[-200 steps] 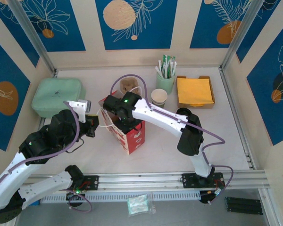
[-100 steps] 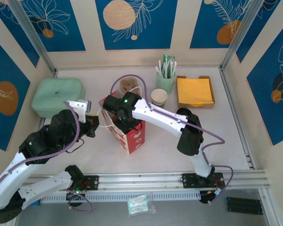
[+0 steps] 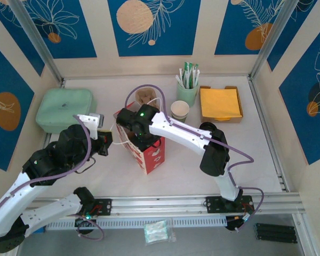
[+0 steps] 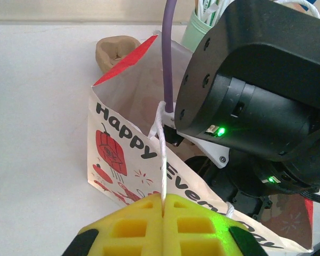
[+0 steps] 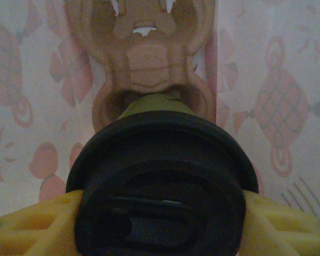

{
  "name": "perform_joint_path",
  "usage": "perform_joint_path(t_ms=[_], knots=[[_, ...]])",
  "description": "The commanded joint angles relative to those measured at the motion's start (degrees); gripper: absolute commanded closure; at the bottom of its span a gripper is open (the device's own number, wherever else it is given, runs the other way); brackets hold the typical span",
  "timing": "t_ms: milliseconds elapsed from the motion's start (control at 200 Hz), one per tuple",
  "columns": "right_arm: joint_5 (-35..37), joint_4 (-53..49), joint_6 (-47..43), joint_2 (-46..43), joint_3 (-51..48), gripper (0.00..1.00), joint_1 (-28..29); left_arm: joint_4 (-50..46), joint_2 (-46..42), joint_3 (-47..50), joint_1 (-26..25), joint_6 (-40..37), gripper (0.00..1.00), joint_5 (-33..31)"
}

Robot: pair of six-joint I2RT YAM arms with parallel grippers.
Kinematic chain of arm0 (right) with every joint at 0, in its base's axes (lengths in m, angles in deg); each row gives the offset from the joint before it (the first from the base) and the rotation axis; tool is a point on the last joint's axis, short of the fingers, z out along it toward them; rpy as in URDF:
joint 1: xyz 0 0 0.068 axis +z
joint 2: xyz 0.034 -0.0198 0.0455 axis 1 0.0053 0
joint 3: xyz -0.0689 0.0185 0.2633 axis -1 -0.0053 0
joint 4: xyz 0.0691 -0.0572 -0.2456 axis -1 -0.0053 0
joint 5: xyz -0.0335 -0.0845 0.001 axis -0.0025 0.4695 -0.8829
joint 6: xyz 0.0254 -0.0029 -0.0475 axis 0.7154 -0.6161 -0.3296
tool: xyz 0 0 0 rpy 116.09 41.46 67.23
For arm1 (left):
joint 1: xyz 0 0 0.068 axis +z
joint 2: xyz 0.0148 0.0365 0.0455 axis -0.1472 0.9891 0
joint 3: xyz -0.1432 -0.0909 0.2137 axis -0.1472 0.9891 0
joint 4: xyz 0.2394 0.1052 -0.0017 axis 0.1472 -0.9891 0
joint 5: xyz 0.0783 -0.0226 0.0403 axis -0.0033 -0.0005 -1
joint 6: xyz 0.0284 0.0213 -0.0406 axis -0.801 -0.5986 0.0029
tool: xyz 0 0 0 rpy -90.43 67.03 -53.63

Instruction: Pack the takeout coffee

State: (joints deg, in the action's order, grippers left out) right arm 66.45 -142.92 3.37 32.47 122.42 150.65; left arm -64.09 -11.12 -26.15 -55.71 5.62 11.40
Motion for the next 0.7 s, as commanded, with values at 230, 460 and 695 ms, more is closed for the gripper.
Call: perform_joint_path(t_ms=[230, 460, 695], knots=[[1.1, -2.0, -0.1, 1.0, 2.2, 0.41, 0.3, 0.5, 0.2, -0.1, 0.6, 0.8, 1.00, 0.4], [0.9, -1.6, 0.0, 1.1, 1.4, 0.41, 0.3, 0.5, 0.3, 0.0, 0.6, 0.8, 1.00, 0.4], [0.8, -1.2, 0.0, 1.1, 0.9, 0.41, 0.2, 0.6, 0.4, -0.1, 0.6, 0.8, 1.00, 0.6]])
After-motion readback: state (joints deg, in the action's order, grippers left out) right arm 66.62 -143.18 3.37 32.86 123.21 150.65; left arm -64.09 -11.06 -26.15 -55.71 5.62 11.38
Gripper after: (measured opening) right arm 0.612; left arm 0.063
